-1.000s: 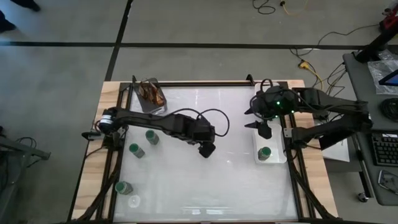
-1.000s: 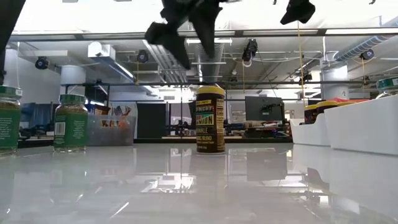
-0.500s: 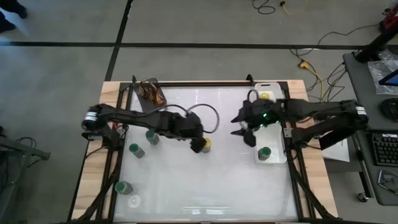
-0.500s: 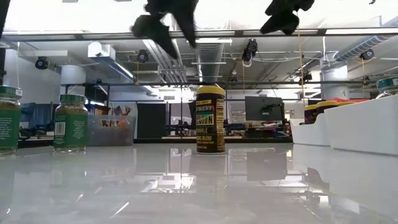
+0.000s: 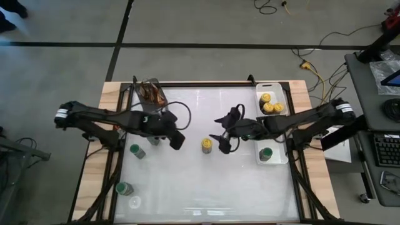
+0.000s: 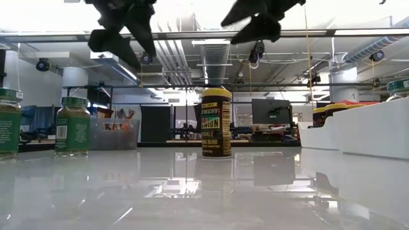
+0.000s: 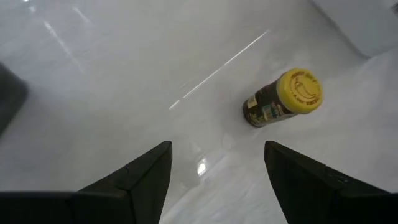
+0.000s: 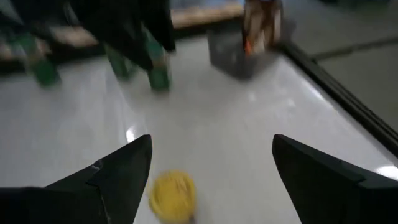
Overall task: Sort spices by type
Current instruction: Put the yellow seasoning bottle into the top white bin
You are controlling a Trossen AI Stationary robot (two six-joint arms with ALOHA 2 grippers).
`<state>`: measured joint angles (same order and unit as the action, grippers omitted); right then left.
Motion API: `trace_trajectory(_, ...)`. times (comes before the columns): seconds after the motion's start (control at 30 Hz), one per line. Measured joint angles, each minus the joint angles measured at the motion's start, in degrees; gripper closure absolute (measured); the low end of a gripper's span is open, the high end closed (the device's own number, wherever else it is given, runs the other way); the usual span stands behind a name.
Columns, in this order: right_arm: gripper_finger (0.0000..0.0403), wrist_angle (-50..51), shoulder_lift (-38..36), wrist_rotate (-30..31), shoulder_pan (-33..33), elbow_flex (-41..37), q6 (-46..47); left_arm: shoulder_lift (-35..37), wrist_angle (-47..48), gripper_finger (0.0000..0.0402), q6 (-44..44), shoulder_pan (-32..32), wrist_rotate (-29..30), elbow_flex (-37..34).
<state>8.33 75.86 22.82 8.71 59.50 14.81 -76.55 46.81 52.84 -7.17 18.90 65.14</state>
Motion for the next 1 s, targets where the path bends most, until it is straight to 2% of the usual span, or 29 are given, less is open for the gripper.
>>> trace_trajectory(0.2, 0.0104, -19.1, 3.0, 1.4, 0.8, -8.6, 0.5, 5.1, -2.8, 0.0162, 0.0, -0.6, 0.0, -5.0)
trace_trajectory(0.3, 0.0133, -21.5, 5.5, 1.4, 0.8, -9.6, 1.5, 6.3, -3.2, 0.0162, 0.0, -0.7, 0.1, -6.1)
trace_trajectory(0.7, 0.0376, -28.8, 13.4, 1.0, 2.1, -10.7, -0.6, 5.3, -3.3, 0.0162, 0.8, -0.6, -1.3, -7.1)
trace_trajectory(0.8, 0.0388, -32.5, 14.4, 0.7, 2.2, -11.3, -3.2, 4.6, -3.2, 0.0162, 1.0, -0.6, -2.0, -7.1)
trace_trajectory(1.0, 0.0390, -36.4, 18.0, -3.9, 2.1, -11.8, -3.5, 4.2, -3.3, 0.0162, 2.2, -0.6, -2.6, -7.1)
